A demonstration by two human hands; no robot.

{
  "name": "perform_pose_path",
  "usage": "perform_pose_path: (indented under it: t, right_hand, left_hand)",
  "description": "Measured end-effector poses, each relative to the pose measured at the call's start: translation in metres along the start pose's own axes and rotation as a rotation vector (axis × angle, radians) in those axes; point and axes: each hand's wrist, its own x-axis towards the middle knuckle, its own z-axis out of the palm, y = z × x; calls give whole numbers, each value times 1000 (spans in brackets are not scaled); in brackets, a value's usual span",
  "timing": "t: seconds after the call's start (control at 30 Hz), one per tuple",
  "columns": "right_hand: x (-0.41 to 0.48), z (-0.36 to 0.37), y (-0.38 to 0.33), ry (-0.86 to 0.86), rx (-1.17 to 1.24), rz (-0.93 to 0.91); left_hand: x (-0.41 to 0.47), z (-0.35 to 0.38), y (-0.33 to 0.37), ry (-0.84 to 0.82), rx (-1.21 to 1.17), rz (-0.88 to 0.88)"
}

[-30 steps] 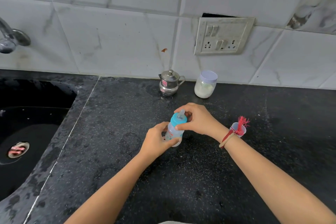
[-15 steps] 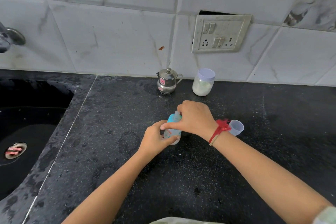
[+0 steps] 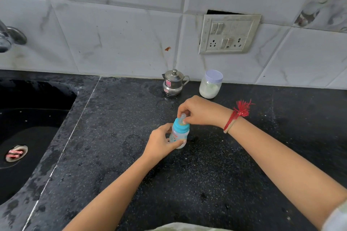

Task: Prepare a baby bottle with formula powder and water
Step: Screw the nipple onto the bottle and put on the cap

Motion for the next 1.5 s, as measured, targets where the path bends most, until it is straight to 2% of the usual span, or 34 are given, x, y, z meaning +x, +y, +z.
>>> perform_pose_path:
  t: [0.13, 0.3, 0.37, 0.5, 0.57, 0.7, 0.77, 0.83, 0.9, 0.97, 1.0, 1.1, 1.13, 1.33, 1.5]
  right_hand:
    - [-2, -6, 4, -91, -28, 17]
    - [0, 1, 4, -142, -56, -53]
    - [2, 4, 2, -101, -47, -33]
    - [1, 14, -5, 101, -308, 120]
    - [-2, 15, -5, 143, -321, 125]
    - [-6, -1, -4, -177, -64, -17]
    - [-3, -2, -6, -217, -84, -73]
    - [0, 5, -11, -95, -168, -37]
    - [2, 11, -14, 56, -260, 88]
    - [2, 13, -14, 114, -328, 149]
    - [1, 12, -13, 89, -306, 139]
    - [-2, 3, -11, -206, -184, 13]
    - [-2, 3, -12, -247, -167, -22]
    - [2, 12, -14, -125, -336, 25]
    - [-4, 15, -5, -121, -286, -30]
  left_hand:
    - [1, 0, 2, 5, -10, -6]
    - [1, 1, 2, 12, 9, -11]
    - [1, 1, 2, 8, 18, -14]
    - [0, 1, 5, 15, 7, -17]
    - [0, 1, 5, 11, -12, -25]
    - [0, 0, 4, 9, -2, -14]
    - [1, 0, 3, 11, 10, -12]
    - [1, 1, 4, 9, 4, -16]
    - [0, 1, 5, 10, 4, -13]
    - [-1, 1, 6, 11, 8, -13]
    - [-1, 0, 6, 15, 6, -14]
    - [0, 1, 4, 28, 2, -6]
    - [1, 1, 3, 27, 5, -8]
    - [0, 1, 4, 4, -20, -13]
    - [-1, 0, 6, -1, -18, -6]
